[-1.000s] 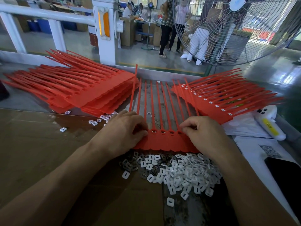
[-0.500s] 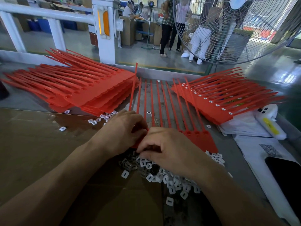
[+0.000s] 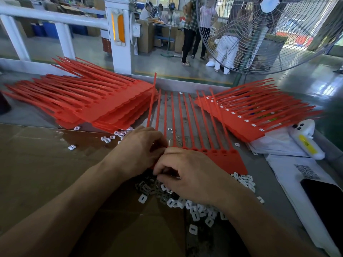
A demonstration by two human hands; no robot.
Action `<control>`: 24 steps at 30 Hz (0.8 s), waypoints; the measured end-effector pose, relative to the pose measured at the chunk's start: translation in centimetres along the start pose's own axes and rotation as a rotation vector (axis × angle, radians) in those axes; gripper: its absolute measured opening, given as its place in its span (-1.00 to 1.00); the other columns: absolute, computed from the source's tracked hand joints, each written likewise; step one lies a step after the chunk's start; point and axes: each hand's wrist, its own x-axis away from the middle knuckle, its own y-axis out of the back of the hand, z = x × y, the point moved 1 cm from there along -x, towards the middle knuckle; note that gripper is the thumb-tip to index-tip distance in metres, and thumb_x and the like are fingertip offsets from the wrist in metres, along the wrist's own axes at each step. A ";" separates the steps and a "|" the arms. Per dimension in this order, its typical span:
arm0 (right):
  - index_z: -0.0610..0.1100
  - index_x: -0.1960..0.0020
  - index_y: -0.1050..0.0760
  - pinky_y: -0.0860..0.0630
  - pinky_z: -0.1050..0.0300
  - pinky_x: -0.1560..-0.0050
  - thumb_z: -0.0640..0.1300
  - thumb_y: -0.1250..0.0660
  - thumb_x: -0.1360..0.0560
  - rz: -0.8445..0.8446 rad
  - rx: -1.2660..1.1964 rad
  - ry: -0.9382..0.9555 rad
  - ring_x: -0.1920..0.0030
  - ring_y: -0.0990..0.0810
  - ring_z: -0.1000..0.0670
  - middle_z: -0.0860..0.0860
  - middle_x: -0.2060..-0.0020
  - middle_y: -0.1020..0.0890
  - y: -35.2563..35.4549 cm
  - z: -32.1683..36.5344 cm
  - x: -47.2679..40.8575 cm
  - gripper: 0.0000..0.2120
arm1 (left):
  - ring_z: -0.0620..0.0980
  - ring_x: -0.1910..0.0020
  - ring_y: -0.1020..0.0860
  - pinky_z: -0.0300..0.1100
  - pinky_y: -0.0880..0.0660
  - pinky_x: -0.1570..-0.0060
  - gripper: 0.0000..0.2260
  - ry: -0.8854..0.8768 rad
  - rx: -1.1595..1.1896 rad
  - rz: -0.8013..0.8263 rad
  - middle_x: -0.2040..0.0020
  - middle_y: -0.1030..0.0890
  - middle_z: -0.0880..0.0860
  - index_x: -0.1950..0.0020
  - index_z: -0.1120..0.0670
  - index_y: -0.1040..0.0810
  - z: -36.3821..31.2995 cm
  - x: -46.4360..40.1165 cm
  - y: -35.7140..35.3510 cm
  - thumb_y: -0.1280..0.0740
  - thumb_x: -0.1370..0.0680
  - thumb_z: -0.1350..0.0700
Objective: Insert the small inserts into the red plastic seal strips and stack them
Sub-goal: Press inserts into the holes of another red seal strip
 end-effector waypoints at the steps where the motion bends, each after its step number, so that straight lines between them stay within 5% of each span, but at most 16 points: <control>1: 0.12 -0.13 -0.61 -0.50 0.27 -0.02 0.06 -0.38 -0.59 0.008 -0.006 0.001 -0.04 -0.54 0.22 0.24 -0.07 -0.56 0.0 0.0 0.0 -0.87 | -0.07 -0.09 -0.49 -0.03 -0.46 -0.16 -0.87 0.000 0.000 0.001 -0.03 -0.59 -0.10 -0.10 -0.03 -0.66 0.0 0.0 0.0 -0.39 -0.59 0.01; 4: 0.12 -0.19 -0.62 -0.50 0.20 -0.07 0.13 -0.39 -0.58 0.036 0.022 0.017 -0.09 -0.54 0.21 0.22 -0.11 -0.57 -0.2 0.3 -0.3 -0.78 | -0.06 -0.10 -0.50 -0.02 -0.45 -0.17 -0.87 -0.002 0.003 0.003 -0.03 -0.59 -0.09 -0.11 -0.03 -0.66 0.0 0.0 0.0 -0.38 -0.60 0.02; 11: 0.09 -0.01 -0.62 -0.47 0.30 0.02 -0.01 -0.42 -0.58 -0.019 -0.011 0.012 0.01 -0.55 0.18 0.21 -0.01 -0.56 -0.4 0.4 -0.2 -0.97 | -0.04 -0.08 -0.51 -0.01 -0.45 -0.16 -0.89 0.006 0.027 -0.002 -0.01 -0.60 -0.07 -0.08 -0.01 -0.67 -0.2 -0.1 0.1 -0.39 -0.59 0.04; 24: 0.13 -0.02 -0.65 -0.49 0.33 0.20 -0.13 -0.42 -0.59 -0.284 -0.670 -0.271 0.26 -0.61 0.22 0.12 0.16 -0.71 0.9 -2.1 0.6 -0.85 | -0.08 -0.07 -0.51 -0.04 -0.46 -0.16 -0.88 -0.005 0.013 -0.016 0.01 -0.59 -0.12 -0.09 -0.06 -0.65 -0.2 0.1 0.2 -0.40 -0.59 -0.02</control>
